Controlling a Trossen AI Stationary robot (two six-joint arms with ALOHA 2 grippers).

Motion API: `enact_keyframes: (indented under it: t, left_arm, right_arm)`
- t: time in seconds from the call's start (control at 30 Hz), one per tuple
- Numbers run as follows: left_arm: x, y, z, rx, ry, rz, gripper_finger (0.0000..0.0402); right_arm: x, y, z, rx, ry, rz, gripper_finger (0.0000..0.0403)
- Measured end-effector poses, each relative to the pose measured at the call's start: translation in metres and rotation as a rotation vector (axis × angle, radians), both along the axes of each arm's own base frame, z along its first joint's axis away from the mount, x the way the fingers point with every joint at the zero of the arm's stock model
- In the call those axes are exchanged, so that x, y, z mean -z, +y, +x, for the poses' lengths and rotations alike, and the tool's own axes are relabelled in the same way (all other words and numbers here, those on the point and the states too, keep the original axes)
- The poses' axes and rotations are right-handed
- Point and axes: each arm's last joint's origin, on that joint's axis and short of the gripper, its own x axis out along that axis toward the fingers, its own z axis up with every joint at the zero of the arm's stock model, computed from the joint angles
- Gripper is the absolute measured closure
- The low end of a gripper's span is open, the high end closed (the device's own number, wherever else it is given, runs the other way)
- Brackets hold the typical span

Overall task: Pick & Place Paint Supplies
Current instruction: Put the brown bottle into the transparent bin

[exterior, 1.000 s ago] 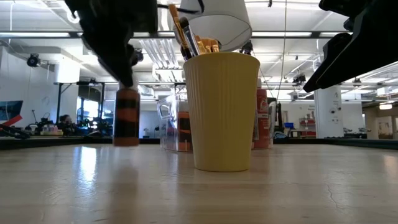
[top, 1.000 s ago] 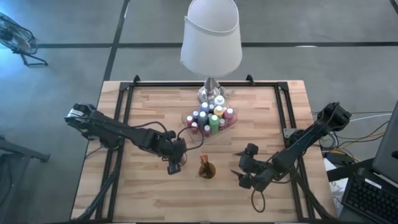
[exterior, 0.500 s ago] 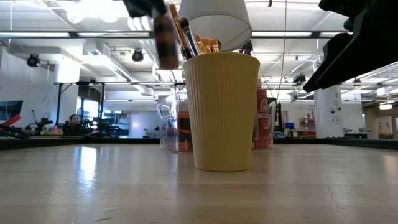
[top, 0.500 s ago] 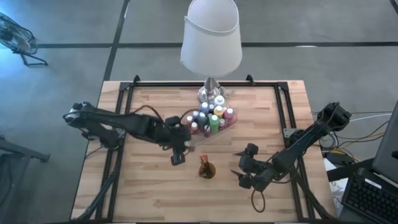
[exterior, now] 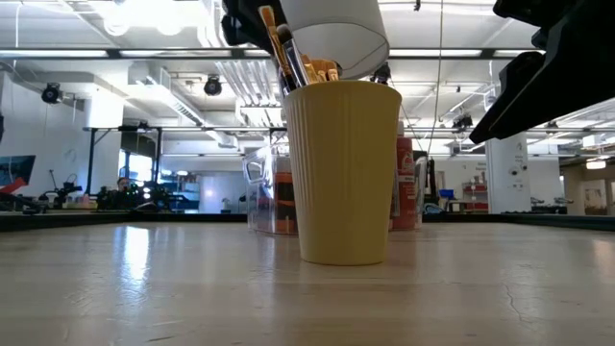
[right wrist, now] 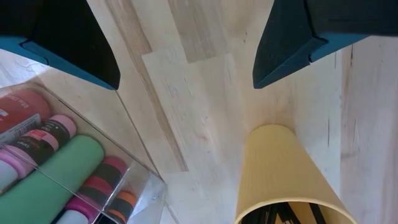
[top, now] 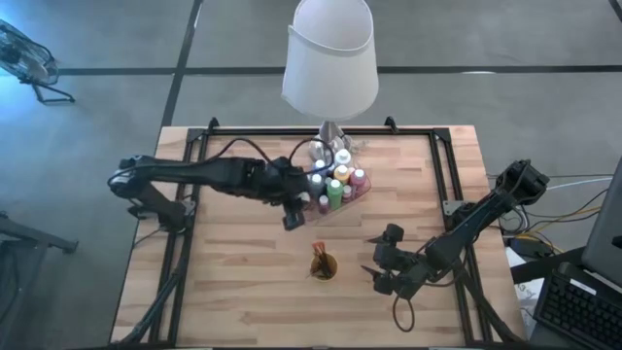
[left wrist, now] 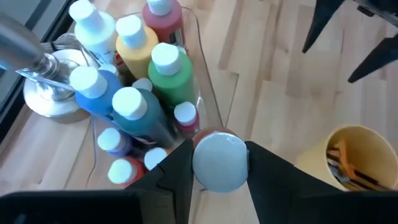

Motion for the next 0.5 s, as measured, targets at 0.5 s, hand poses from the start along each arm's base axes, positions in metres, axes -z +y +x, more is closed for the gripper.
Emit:
enact_keyframes:
  t: [0.5]
  left_arm:
    - [0.044,0.018,0.024,-0.039,0.086,0.012,0.0272]
  right_arm:
    - [0.001,-0.001,-0.001,0.0,0.014,-0.011,0.0039]
